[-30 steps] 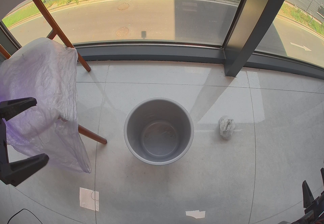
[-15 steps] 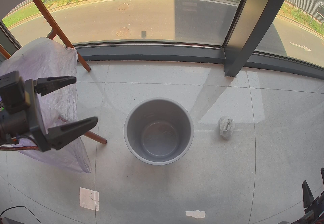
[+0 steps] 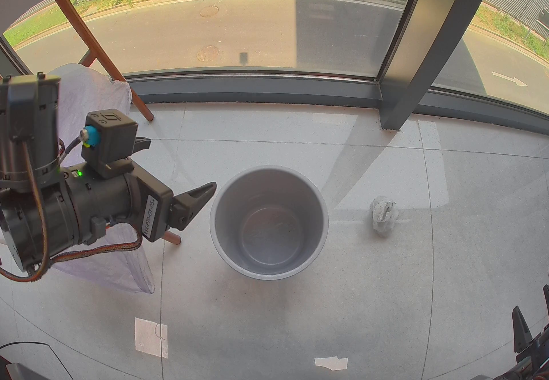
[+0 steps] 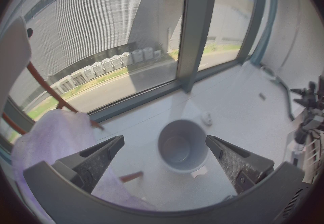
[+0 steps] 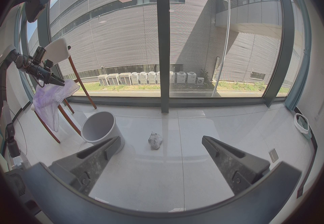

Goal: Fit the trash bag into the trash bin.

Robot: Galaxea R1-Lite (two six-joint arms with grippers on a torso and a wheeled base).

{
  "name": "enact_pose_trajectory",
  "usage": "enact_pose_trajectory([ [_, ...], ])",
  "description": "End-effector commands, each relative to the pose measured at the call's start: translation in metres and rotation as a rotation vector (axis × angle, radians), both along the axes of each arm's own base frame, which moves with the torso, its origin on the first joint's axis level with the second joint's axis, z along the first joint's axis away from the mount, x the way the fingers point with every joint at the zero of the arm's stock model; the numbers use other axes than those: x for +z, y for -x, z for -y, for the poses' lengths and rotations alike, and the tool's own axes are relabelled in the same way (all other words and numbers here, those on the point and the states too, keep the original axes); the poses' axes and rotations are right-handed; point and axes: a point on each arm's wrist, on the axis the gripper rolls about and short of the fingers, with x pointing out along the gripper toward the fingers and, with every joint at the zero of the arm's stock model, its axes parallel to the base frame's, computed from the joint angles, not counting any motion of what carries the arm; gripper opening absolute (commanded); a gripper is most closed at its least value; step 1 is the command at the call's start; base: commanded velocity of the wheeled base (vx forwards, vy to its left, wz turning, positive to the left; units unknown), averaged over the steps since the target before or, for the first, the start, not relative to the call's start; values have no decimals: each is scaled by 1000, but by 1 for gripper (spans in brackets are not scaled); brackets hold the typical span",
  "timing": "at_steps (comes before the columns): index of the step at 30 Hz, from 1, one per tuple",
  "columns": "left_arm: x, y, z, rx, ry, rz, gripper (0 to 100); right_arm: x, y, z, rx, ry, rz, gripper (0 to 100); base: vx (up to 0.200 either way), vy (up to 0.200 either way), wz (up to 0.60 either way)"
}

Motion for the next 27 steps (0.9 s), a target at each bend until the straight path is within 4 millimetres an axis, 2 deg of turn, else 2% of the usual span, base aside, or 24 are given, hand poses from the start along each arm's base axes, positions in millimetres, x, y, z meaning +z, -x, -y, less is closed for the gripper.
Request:
enact_pose_trajectory([
  [1, 18, 4, 25, 190, -194, 7, 100, -4, 0, 0, 1, 0, 2, 100, 0, 0, 0],
  [4, 22, -8, 11, 252, -381, 60, 100, -4, 0, 0, 1, 0, 2, 100, 0, 0, 0],
  [7, 23, -11, 8, 262, -442, 73, 100, -4, 0, 0, 1, 0, 2, 100, 0, 0, 0],
  [13, 11, -23, 15, 324, -568, 51, 100, -4, 0, 0, 1, 0, 2, 100, 0, 0, 0],
  [18, -8, -47, 27, 363, -677, 6, 100, -4, 0, 0, 1, 0, 2, 100, 0, 0, 0],
  [22, -15, -59, 35, 404, -721, -4, 100, -4, 0, 0, 1, 0, 3, 100, 0, 0, 0],
  [23, -24, -69, 43, 409, -759, -18, 100, -4, 0, 0, 1, 0, 8, 100, 0, 0, 0],
  [27, -37, -79, 52, 416, -836, -32, 100, -4, 0, 0, 1, 1, 8, 100, 0, 0, 0],
])
